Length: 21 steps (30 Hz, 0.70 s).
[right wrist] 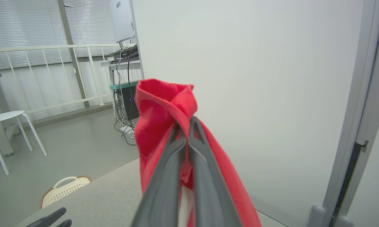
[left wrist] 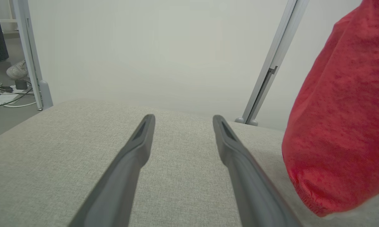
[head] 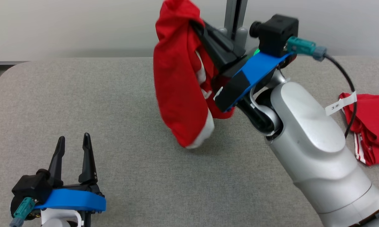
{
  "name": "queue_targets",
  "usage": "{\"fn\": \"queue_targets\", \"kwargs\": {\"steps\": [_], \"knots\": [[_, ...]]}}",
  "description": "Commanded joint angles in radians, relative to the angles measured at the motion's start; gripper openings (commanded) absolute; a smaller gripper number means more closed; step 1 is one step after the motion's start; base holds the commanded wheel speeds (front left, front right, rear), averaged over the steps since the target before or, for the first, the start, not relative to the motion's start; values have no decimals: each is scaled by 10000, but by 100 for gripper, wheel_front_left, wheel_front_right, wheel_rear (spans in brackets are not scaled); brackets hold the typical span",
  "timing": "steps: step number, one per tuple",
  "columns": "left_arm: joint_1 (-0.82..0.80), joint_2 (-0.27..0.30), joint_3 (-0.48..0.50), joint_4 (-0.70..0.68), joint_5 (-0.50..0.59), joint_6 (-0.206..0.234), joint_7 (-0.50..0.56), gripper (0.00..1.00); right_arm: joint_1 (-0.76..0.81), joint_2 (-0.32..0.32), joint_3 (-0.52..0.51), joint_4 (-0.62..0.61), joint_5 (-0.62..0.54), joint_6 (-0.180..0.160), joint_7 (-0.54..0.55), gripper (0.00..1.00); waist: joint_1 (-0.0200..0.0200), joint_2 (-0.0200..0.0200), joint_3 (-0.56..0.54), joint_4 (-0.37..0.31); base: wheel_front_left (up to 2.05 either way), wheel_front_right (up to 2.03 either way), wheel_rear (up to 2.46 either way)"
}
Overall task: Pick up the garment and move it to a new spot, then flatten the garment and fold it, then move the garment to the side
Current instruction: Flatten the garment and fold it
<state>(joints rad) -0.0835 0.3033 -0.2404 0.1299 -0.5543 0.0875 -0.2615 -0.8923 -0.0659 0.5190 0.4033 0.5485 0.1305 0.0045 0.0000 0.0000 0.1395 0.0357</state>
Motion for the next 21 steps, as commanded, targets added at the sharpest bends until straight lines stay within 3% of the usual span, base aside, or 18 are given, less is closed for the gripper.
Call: {"fn": "queue_targets", "kwargs": {"steps": [1, 5, 16, 21], "knots": [[99, 30, 32, -16, 32, 24, -42, 100, -252, 44, -143, 56, 36, 6, -126, 0, 0, 0, -38, 4, 0, 0, 0], [177, 32, 36, 22, 50, 51, -43, 100, -355, 127, -927, 294, -114, 6, -349, 0, 0, 0, -191, -52, 0, 0, 0], [189, 81, 11, -184, -2, 106, -13, 100, 3202, 83, -3432, 1825, -1422, 6, 549, 0, 0, 0, -11, -414, 0, 0, 0], [52, 121, 7, -154, -27, 83, -12, 100, 4087, 109, -4122, 1747, -1909, 6, 612, 0, 0, 0, 130, -508, 0, 0, 0]]}}
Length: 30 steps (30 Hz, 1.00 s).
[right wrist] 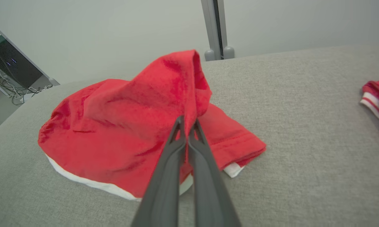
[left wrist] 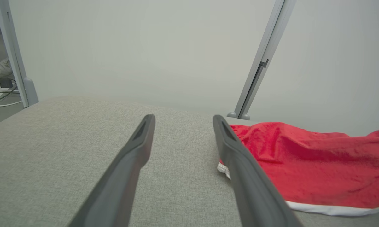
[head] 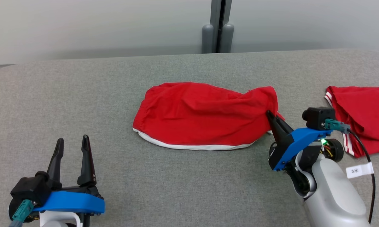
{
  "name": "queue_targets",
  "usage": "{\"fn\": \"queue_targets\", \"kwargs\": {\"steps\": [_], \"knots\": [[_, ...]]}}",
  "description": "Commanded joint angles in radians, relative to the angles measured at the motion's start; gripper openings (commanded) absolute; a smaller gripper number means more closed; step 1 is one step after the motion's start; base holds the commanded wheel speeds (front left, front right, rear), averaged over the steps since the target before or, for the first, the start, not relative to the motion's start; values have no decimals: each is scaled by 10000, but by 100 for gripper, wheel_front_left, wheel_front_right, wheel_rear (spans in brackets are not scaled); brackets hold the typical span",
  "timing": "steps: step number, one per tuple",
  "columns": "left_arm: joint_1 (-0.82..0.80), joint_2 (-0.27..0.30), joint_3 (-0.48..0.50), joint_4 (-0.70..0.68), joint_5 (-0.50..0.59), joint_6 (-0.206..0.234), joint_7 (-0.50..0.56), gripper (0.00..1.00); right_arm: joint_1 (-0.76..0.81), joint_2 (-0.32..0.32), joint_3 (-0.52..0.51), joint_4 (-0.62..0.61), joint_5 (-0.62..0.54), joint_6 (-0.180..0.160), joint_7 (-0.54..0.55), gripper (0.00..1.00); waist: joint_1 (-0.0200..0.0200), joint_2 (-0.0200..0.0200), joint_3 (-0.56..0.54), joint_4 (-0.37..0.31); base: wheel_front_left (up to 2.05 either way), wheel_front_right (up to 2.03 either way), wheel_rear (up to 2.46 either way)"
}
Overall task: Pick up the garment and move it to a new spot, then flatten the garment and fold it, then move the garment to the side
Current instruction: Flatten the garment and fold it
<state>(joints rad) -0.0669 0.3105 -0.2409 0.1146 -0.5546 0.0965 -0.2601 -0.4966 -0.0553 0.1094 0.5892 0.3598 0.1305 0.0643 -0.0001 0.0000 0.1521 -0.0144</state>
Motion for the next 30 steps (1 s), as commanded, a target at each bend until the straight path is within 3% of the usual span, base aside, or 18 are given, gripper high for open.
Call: {"fn": "queue_targets", "kwargs": {"steps": [1, 9, 13, 14, 23, 30], "knots": [[-140, 54, 16, 6, -32, -10, -26, 100, 225, 4, -92, -231, -159, 6, 29, 0, 1, 0, 14, -23, 0, 0, 0], [-358, 57, -54, -83, 11, -38, -28, 100, 162, -93, -497, -1213, -709, 6, 340, 0, 1, 0, 296, 40, 0, 0, 0], [-688, 9, -149, -136, 120, -63, -26, 100, -771, -301, -564, -632, -748, 6, 136, 0, 1, 0, 749, 329, 0, 0, 0], [-739, -9, -158, -111, 140, -64, -27, 100, -942, -309, -561, -372, -725, 6, 71, 100, 1, 0, 803, 399, 0, 0, 0], [-770, -122, -188, 112, 173, -124, -43, 100, -1306, -661, -610, 911, -1214, 6, -814, 100, 1, 0, 673, 688, 0, 0, 0], [-300, -108, -5, 161, 113, 5, -54, 100, 278, -789, -784, -136, -2038, 6, -1432, 100, 1, 0, 118, 345, 0, 0, 0]]}}
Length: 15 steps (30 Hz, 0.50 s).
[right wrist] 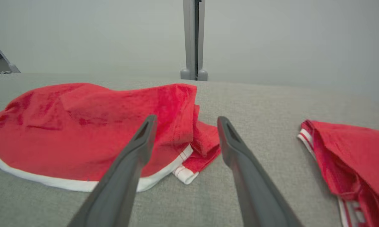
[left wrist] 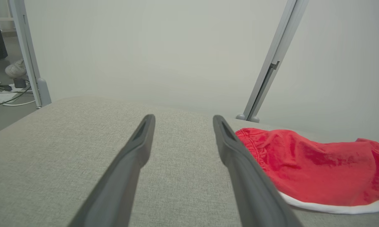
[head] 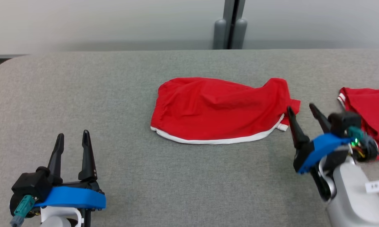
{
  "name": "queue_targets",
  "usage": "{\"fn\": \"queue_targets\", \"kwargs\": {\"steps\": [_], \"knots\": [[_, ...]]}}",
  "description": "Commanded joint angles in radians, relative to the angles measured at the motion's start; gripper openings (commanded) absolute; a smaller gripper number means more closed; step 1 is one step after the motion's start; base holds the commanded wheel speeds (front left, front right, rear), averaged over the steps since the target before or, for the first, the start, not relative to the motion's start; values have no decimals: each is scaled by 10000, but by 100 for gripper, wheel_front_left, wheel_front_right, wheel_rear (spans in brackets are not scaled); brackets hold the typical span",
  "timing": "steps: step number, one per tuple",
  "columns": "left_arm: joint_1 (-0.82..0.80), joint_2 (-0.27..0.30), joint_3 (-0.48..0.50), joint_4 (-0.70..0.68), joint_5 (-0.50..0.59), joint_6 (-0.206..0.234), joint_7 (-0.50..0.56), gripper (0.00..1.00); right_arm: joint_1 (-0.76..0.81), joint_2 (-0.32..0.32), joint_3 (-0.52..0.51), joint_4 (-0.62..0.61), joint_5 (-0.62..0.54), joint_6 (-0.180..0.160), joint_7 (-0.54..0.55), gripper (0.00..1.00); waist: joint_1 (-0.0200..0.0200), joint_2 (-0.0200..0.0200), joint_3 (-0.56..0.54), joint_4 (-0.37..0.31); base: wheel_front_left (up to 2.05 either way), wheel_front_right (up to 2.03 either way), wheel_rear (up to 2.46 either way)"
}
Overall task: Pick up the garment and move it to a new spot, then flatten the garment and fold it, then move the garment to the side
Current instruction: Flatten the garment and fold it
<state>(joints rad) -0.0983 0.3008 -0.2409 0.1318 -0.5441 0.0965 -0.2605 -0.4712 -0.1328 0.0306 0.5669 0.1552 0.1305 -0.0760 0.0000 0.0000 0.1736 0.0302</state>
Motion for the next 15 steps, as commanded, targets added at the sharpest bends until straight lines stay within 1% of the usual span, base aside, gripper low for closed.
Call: {"fn": "queue_targets", "kwargs": {"steps": [1, 4, 9, 15], "knots": [[80, -23, 18, -35, 2, 4, -50, 100, 360, 15, -87, -185, -102, 6, -6, 100, 0, 0, -151, -160, 0, 0, 0], [230, -42, 115, -94, -16, 50, -47, 100, 1411, 231, -263, -1089, -364, 6, 114, 100, 0, 0, -304, -321, 0, 0, 0], [490, -64, 259, -136, -10, 74, -52, 100, 2827, 592, -546, -2622, -474, 6, 192, 100, 0, 0, -518, -552, 0, 0, 0], [793, -130, 306, -141, 51, 124, -54, 100, 3764, 791, -684, -3777, -377, 6, 318, 100, 0, 0, -811, -662, 0, 0, 0]]}}
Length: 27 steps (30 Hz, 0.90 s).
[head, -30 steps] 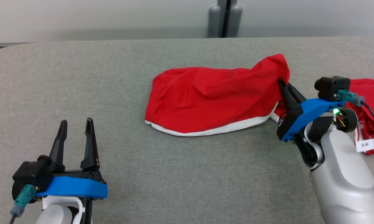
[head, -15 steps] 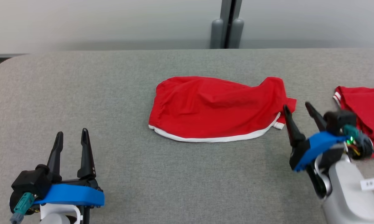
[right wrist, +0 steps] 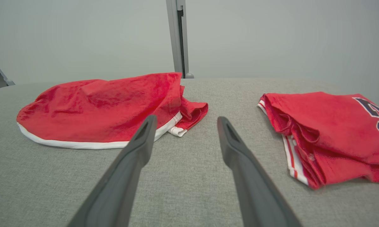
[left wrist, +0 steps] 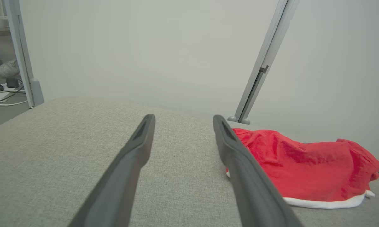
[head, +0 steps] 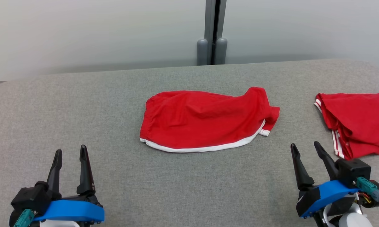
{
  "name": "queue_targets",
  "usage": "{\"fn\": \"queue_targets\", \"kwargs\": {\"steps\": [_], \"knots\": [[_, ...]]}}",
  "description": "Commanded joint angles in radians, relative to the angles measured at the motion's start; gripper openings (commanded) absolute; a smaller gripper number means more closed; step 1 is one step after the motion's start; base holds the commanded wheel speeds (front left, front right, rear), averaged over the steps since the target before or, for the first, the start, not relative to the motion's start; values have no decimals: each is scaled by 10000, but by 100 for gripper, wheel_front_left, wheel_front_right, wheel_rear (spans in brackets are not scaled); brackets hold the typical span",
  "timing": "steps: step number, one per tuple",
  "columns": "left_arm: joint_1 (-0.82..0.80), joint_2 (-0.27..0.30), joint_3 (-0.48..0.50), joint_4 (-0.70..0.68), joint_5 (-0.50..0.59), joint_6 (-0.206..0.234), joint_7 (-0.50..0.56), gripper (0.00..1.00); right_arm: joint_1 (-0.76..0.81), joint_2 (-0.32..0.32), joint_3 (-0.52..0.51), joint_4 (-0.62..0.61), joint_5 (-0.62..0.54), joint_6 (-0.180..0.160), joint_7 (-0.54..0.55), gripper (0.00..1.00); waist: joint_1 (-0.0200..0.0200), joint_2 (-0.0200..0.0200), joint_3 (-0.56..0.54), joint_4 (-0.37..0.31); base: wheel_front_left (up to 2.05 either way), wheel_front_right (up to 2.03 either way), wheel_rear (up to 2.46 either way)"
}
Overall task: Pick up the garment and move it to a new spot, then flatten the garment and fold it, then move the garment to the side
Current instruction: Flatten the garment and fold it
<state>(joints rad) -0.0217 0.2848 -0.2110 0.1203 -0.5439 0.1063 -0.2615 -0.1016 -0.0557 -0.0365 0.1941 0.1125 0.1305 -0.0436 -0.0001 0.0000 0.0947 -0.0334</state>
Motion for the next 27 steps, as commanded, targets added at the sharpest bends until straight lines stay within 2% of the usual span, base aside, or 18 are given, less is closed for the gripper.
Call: {"fn": "queue_targets", "kwargs": {"steps": [1, 7, 19, 22, 27], "knots": [[80, 24, 19, -32, 52, 33, -45, 100, 151, 39, -8, -144, 44, 6, 71, 100, 1, 0, -70, -42, 0, 0, 0], [219, 12, 56, -101, 65, 62, -46, 100, 374, 53, -15, -595, 210, 6, 314, 100, 1, 0, -136, -72, 0, 0, 0], [196, 71, -180, -135, 138, 66, 116, 100, 420, 56, 94, -753, 261, 6, 314, 100, 1, 0, -7, -29, 0, 0, 0], [-49, 99, -399, -51, 173, -56, 342, 100, 352, 53, 196, -821, 216, 6, 218, 100, 1, 0, 93, -32, 0, 0, 0], [-1058, 87, -996, 780, 72, -663, 1300, 100, -10, 51, 516, -864, 329, 6, 164, 100, 1, 0, 471, -169, 0, 0, 0]]}}
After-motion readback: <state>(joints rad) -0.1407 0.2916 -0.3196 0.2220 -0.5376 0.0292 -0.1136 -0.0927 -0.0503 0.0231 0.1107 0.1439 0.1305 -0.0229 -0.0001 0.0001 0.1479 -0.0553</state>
